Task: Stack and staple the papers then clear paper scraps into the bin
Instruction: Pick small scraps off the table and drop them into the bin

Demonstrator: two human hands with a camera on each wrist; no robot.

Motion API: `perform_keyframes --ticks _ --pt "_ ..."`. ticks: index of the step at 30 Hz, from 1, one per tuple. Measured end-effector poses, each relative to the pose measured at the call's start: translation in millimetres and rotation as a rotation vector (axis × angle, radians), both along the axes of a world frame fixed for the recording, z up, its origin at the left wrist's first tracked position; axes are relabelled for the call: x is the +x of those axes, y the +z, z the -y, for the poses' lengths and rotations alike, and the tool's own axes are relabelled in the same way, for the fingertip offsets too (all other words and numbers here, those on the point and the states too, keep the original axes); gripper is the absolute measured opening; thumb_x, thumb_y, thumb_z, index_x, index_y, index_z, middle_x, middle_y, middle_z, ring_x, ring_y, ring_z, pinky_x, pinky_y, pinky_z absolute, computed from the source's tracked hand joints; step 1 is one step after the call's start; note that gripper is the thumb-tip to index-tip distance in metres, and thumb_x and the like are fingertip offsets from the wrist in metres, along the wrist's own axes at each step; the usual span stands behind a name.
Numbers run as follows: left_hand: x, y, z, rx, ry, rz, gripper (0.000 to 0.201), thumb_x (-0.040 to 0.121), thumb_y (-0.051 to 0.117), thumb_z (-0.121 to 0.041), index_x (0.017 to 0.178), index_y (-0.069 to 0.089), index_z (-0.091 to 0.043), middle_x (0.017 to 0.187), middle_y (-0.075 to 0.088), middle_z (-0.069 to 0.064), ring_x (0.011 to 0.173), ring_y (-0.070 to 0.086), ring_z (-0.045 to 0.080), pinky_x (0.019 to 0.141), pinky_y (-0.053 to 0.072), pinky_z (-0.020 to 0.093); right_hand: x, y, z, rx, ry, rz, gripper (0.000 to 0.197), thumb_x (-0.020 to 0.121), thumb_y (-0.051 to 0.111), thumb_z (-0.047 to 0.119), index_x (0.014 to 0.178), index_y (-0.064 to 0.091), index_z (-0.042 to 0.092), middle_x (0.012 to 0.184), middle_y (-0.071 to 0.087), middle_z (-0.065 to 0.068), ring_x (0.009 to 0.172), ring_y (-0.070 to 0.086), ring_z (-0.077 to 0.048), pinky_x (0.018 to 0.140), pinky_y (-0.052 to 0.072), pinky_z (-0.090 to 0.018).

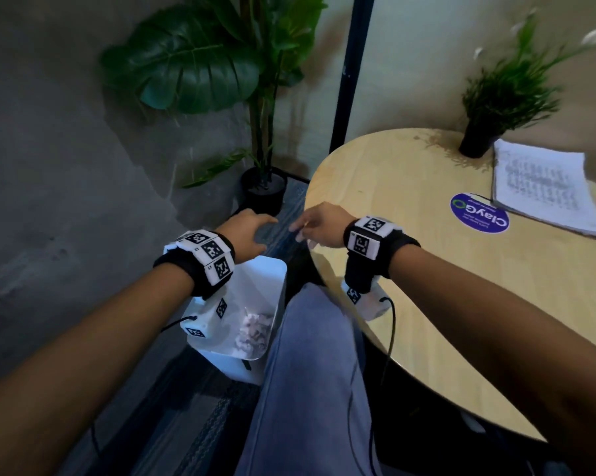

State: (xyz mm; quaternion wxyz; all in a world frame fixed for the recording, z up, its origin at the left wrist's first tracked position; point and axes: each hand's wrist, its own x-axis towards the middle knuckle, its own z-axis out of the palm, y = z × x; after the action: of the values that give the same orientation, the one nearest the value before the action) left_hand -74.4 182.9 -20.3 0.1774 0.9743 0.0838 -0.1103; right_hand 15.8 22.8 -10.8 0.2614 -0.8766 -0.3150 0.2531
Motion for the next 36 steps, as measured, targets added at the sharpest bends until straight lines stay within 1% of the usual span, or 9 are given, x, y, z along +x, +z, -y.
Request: perform_keyframes --ticks 5,13,17,21,24,26,28,32,36 --pt "24 32 76 0.012 -0.177 0.033 0.050 0.093 0.054 -0.021 0.141 0.039 -0.020 0.135 0.044 0.011 0.120 0.049 0.028 0.098 0.041 0.036 0 5 90 -0.002 -0.119 -0.041 0.022 0.092 0.054 0.012 0.109 0.067 0.016 0.102 0.072 -0.006 0.081 0.066 -0.018 0.069 0.049 -0.024" --pt "57 22 218 -0.011 -0.422 -0.003 0.042 0.097 0.039 -0.013 0.139 0.044 -0.017 0.142 0.044 0.010 0.129 0.044 0.027 0.104 0.035 0.034 -5 8 239 -0.070 -0.367 -0.001 0.022 0.089 0.054 0.008 0.104 0.069 0.012 0.100 0.074 -0.011 0.077 0.064 -0.019 0.078 0.049 -0.025" --pt "62 -10 268 -0.021 -0.445 -0.109 0.044 0.098 0.039 -0.016 0.142 0.038 -0.013 0.150 0.035 0.012 0.137 0.035 0.027 0.112 0.031 0.034 -11 -3 302 -0.226 -0.466 0.092 0.027 0.091 0.054 0.016 0.115 0.067 0.017 0.115 0.069 -0.006 0.103 0.063 -0.021 0.086 0.042 -0.023" --pt "64 -37 291 0.091 -0.484 -0.209 0.059 0.099 0.041 -0.031 0.147 0.021 -0.006 0.156 0.020 0.014 0.142 0.026 0.027 0.115 0.026 0.037 -17 -27 345 -0.541 -0.505 0.088 0.043 0.098 0.039 0.018 0.140 0.041 0.013 0.143 0.046 -0.009 0.130 0.045 -0.026 0.106 0.035 -0.030" --pt "56 -46 296 0.205 -0.498 -0.247 0.077 0.096 0.039 -0.046 0.150 0.003 -0.005 0.159 -0.003 0.012 0.148 0.007 0.027 0.119 0.015 0.041 -29 -51 363 -0.779 -0.570 0.086 0.046 0.100 0.028 0.021 0.145 0.025 0.010 0.153 0.025 -0.010 0.140 0.025 -0.032 0.115 0.023 -0.044" --pt "51 -53 298 0.260 -0.524 -0.264 0.088 0.093 0.037 -0.056 0.150 -0.004 -0.003 0.159 -0.012 0.012 0.148 -0.003 0.026 0.120 0.008 0.045 -36 -63 368 -0.894 -0.531 0.090 0.056 0.098 0.031 0.020 0.149 0.010 0.011 0.159 0.005 -0.007 0.145 0.008 -0.035 0.116 0.014 -0.055" --pt "46 -63 302 0.262 -0.528 -0.269 0.097 0.088 0.035 -0.065 0.149 -0.009 -0.003 0.158 -0.017 0.011 0.148 -0.008 0.025 0.119 0.004 0.046 -42 -73 366 -0.974 -0.461 0.124 0.066 0.097 0.033 0.019 0.150 -0.005 0.011 0.160 -0.012 -0.004 0.146 -0.004 -0.034 0.115 0.009 -0.059" --pt "33 -72 316 0.257 -0.581 -0.239 0.106 0.082 0.037 -0.072 0.148 -0.013 -0.006 0.157 -0.021 0.008 0.147 -0.012 0.023 0.119 0.000 0.046 -55 -75 345 -0.982 -0.358 0.207 0.079 0.094 0.040 0.027 0.149 -0.014 0.011 0.158 -0.020 -0.004 0.146 -0.010 -0.033 0.114 0.008 -0.059" --pt "27 -72 330 0.242 -0.628 -0.228 0.099 0.084 0.035 -0.070 0.149 -0.012 -0.013 0.157 -0.022 0.010 0.147 -0.015 0.027 0.119 0.000 0.047 -69 -75 319 -0.899 -0.250 0.248 0.091 0.089 0.050 0.040 0.149 -0.013 0.013 0.158 -0.019 -0.003 0.146 -0.010 -0.034 0.114 0.006 -0.059"
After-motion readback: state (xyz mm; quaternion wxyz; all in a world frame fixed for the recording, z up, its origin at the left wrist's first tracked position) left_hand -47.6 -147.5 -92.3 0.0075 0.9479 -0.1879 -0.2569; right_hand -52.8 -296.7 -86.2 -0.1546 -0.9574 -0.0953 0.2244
